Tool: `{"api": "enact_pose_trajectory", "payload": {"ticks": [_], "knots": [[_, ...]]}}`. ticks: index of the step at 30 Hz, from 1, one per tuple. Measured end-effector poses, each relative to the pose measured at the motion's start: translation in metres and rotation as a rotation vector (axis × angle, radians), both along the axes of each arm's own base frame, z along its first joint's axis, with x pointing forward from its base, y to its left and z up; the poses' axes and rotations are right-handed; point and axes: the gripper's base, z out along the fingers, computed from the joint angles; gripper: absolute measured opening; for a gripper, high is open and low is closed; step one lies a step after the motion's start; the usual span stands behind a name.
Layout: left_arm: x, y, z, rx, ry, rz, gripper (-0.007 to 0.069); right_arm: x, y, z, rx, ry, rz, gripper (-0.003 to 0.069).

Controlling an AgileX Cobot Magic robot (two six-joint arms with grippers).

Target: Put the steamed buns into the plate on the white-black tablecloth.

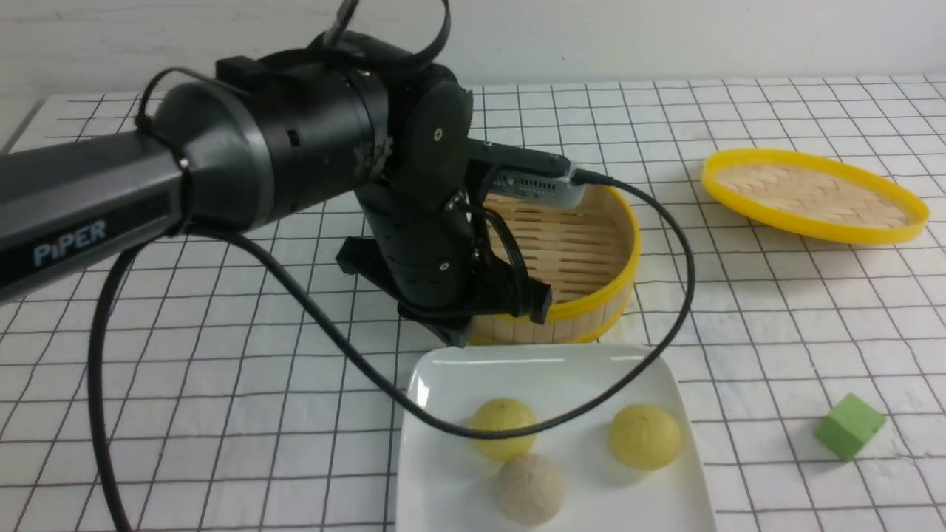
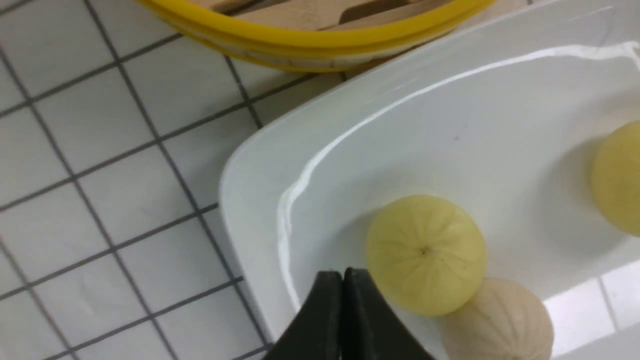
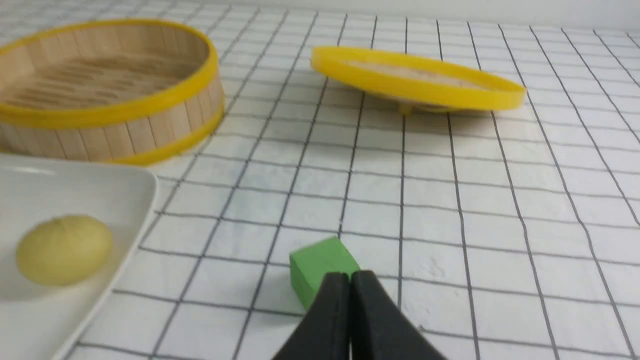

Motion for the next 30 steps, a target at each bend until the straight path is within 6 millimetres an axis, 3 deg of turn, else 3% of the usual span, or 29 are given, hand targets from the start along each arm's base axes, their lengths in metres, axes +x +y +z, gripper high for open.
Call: {"api": "enact_pose_trajectory", "payload": {"ticks": [5, 8, 16, 23, 28, 30], "knots": [[-0.017, 0.016, 0.045, -0.076, -0.095, 0.034, 0.0012, 0.003, -0.004, -0.027, -0.035, 0.077, -0.065, 0.0027], [-0.026, 0.023, 0.062, -0.112, -0.126, 0.040, 0.0012, 0.004, -0.005, -0.036, -0.036, 0.096, -0.093, 0.0030], [-0.057, 0.055, 0.104, -0.090, -0.197, 0.049, 0.0013, 0.006, -0.005, -0.036, -0.033, 0.063, -0.101, 0.0044], [-0.115, 0.110, 0.158, -0.138, -0.328, 0.079, 0.0016, 0.006, -0.005, -0.036, -0.033, 0.063, -0.101, 0.0057], [-0.152, 0.141, 0.158, -0.178, -0.372, 0.082, 0.0017, 0.006, -0.005, -0.036, -0.033, 0.063, -0.101, 0.0062], [-0.172, 0.157, 0.140, -0.190, -0.383, 0.076, 0.0017, 0.006, -0.005, -0.036, -0.033, 0.063, -0.101, 0.0067]]}}
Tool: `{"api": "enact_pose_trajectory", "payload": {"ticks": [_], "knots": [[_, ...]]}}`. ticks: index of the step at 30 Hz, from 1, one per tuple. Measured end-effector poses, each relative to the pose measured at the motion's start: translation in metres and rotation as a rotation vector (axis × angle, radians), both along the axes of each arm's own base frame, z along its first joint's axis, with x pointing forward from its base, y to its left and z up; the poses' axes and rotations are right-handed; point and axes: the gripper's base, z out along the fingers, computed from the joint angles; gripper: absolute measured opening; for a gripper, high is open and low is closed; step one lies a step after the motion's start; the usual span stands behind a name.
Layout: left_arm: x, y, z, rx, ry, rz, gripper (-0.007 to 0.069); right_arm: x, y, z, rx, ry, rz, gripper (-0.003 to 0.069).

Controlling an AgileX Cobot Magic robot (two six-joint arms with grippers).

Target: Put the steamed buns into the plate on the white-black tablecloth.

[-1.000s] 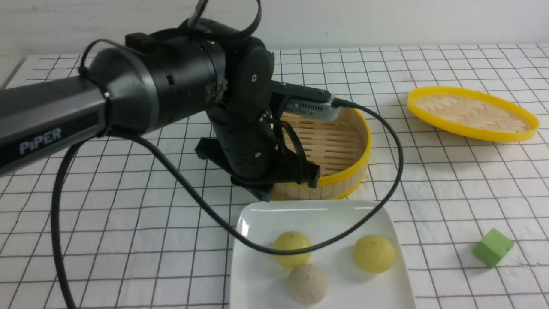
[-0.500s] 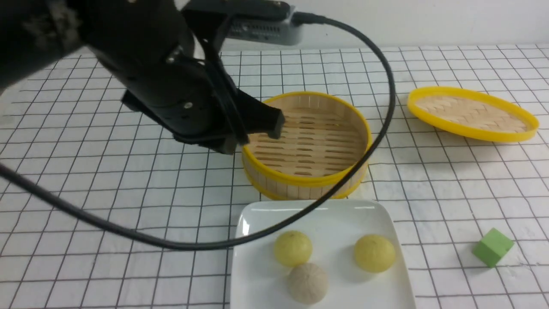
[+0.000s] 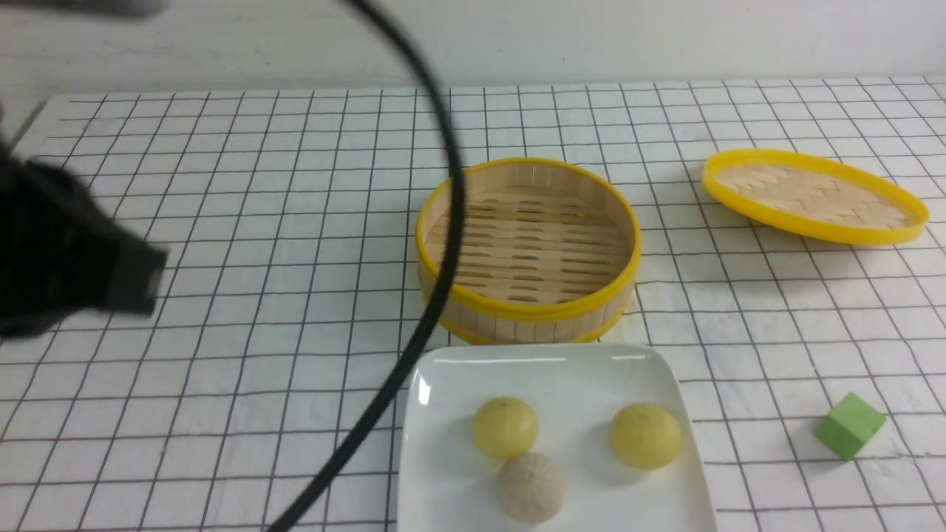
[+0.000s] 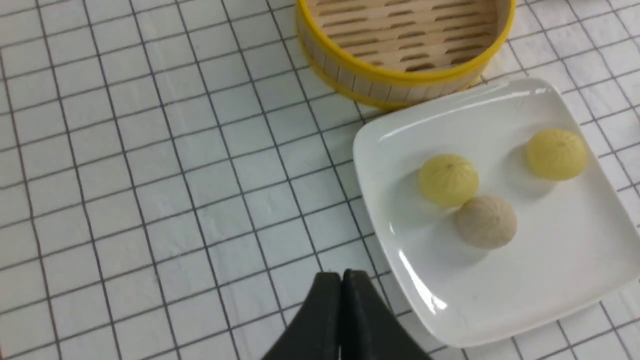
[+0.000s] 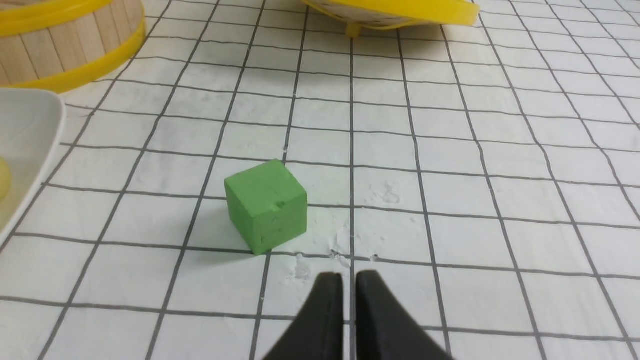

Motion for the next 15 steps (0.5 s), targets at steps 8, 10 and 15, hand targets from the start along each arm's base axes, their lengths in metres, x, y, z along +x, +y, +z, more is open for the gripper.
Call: {"api": "enact_pose_trajectory", "payload": {"ticks": [8, 10, 15], "knots": [[-0.024, 0.005, -0.044, -0.351, -0.282, -0.095, 0.0020, 0.000, 0.000, 0.000, 0.000, 0.000, 0.000, 0.0077], [-0.025, 0.005, -0.047, -0.403, -0.347, -0.107, 0.0020, 0.000, 0.000, 0.000, 0.000, 0.000, 0.000, 0.0080], [-0.024, 0.003, -0.056, -0.444, -0.398, -0.119, 0.0025, 0.000, 0.000, 0.000, 0.000, 0.000, 0.000, 0.0087]]}}
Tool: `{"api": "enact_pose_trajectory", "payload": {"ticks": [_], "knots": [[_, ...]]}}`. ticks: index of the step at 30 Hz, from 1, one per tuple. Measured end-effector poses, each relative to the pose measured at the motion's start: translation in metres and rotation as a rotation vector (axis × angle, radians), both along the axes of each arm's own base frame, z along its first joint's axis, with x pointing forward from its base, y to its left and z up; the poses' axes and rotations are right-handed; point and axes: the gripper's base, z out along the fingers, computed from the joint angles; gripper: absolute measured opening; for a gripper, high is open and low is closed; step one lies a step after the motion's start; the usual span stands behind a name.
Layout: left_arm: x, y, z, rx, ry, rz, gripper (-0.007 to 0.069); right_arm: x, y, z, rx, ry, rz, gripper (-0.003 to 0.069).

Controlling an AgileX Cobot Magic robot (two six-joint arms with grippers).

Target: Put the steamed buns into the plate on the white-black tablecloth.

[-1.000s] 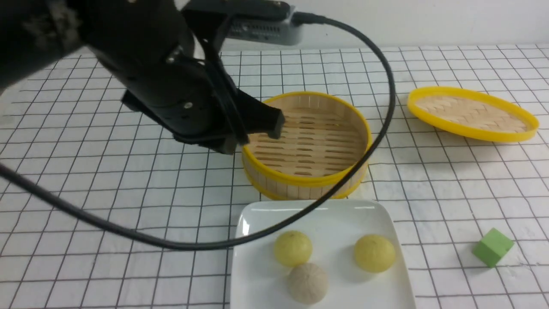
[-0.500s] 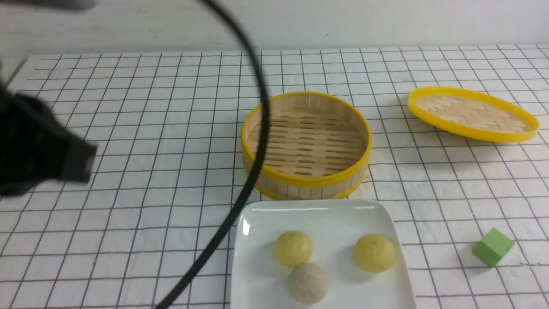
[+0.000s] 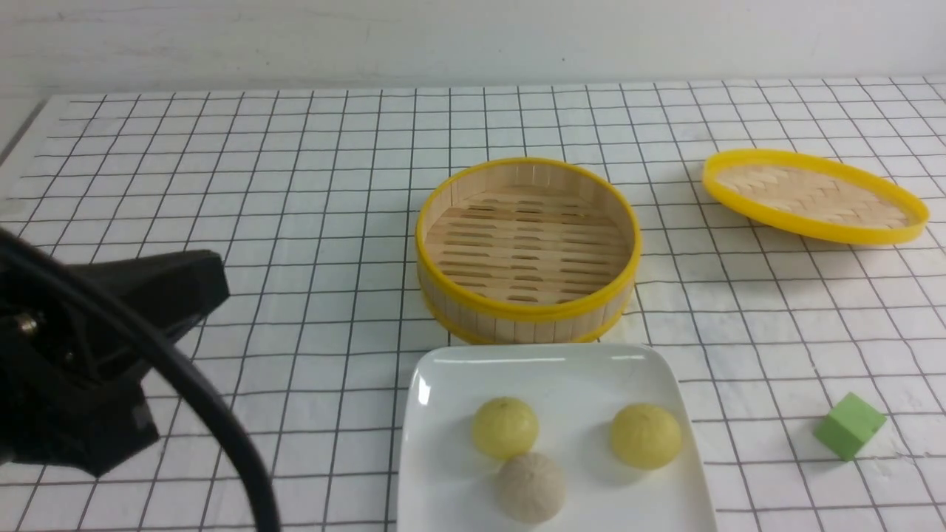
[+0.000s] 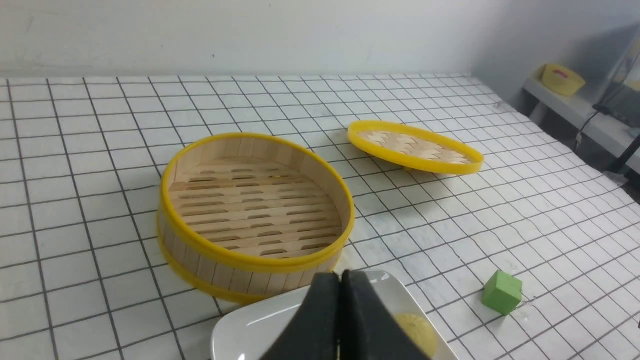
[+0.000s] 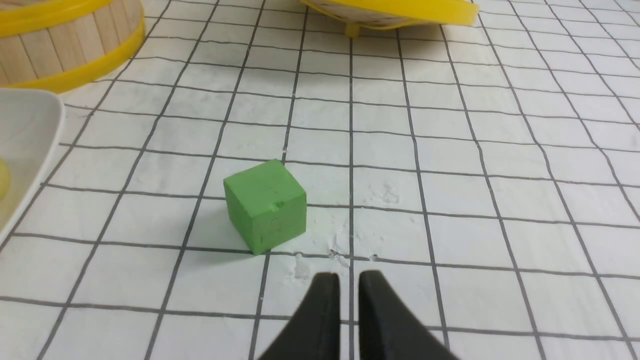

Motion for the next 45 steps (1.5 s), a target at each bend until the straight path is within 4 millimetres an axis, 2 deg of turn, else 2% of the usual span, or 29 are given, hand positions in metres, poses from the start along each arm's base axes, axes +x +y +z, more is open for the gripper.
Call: {"api": "enact_pose_trajectory", "payload": {"ticks": [7, 22, 28, 32, 40, 45], "knots": [[0.000, 0.001, -0.009, 0.045, 0.059, 0.005, 0.0034, 0.000, 0.000, 0.000, -0.001, 0.000, 0.000, 0.0098], [-0.001, 0.002, -0.013, 0.080, 0.089, 0.011, 0.0039, 0.000, 0.000, 0.000, -0.001, 0.000, 0.000, 0.0118], [-0.014, 0.025, -0.018, 0.085, 0.053, 0.114, 0.0052, 0.000, 0.000, 0.000, -0.001, 0.000, 0.000, 0.0127], [-0.022, 0.041, -0.038, 0.088, -0.032, 0.213, 0.0055, 0.000, 0.000, 0.000, -0.001, 0.000, 0.000, 0.0132], [-0.032, 0.060, -0.116, 0.177, -0.087, 0.433, 0.0064, 0.000, 0.000, 0.000, -0.001, 0.000, -0.001, 0.0142], [-0.033, 0.067, -0.148, 0.190, -0.057, 0.557, 0.0069, 0.000, 0.000, 0.000, -0.001, 0.000, -0.001, 0.0144]]}}
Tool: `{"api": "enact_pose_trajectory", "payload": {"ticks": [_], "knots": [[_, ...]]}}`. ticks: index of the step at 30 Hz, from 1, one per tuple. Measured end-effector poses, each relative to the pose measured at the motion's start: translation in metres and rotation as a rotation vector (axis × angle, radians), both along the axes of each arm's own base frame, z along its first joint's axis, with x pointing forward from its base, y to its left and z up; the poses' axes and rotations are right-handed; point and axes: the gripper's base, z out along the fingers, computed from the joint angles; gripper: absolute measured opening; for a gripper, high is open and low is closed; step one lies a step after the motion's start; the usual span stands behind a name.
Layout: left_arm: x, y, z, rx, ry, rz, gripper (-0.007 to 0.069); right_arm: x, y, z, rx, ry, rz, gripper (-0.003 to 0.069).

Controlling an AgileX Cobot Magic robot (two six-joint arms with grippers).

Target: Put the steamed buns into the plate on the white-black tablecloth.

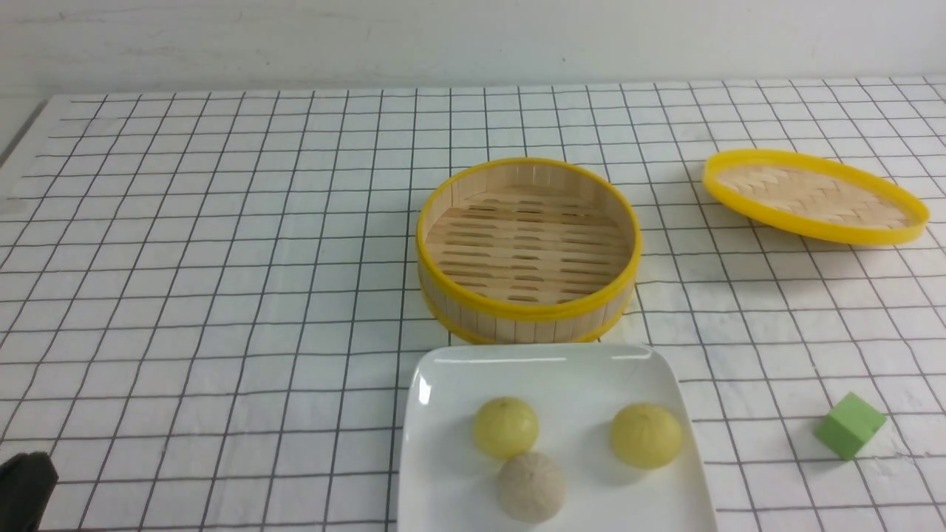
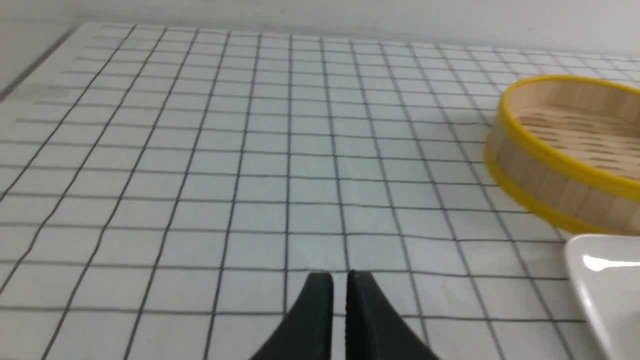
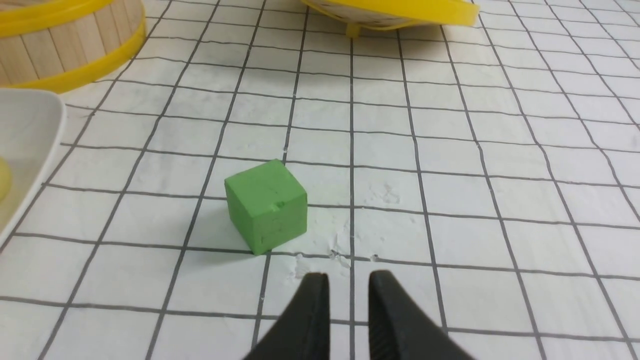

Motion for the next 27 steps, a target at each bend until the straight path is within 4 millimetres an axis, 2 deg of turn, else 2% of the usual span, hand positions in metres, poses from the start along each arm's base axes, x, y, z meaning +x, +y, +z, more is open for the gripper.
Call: {"api": "enact_pose_trajectory", "payload": {"ticks": [1, 3, 5, 8, 27], "knots": [[0.000, 0.000, -0.002, 0.000, 0.003, 0.008, 0.0069, 0.000, 0.000, 0.000, 0.000, 0.000, 0.000, 0.0144], [-0.002, 0.003, -0.021, 0.017, 0.023, 0.040, 0.0072, 0.000, 0.000, 0.000, 0.000, 0.000, 0.000, 0.0145], [-0.003, 0.004, -0.031, 0.037, 0.033, 0.047, 0.0073, 0.000, 0.000, 0.000, 0.000, 0.000, 0.000, 0.0148], [-0.004, 0.004, -0.042, 0.062, 0.048, 0.051, 0.0074, 0.000, 0.000, 0.000, 0.000, 0.000, 0.000, 0.0152], [-0.005, 0.006, -0.044, 0.049, 0.072, 0.073, 0.0090, 0.000, 0.000, 0.000, 0.000, 0.000, 0.000, 0.0179]]}}
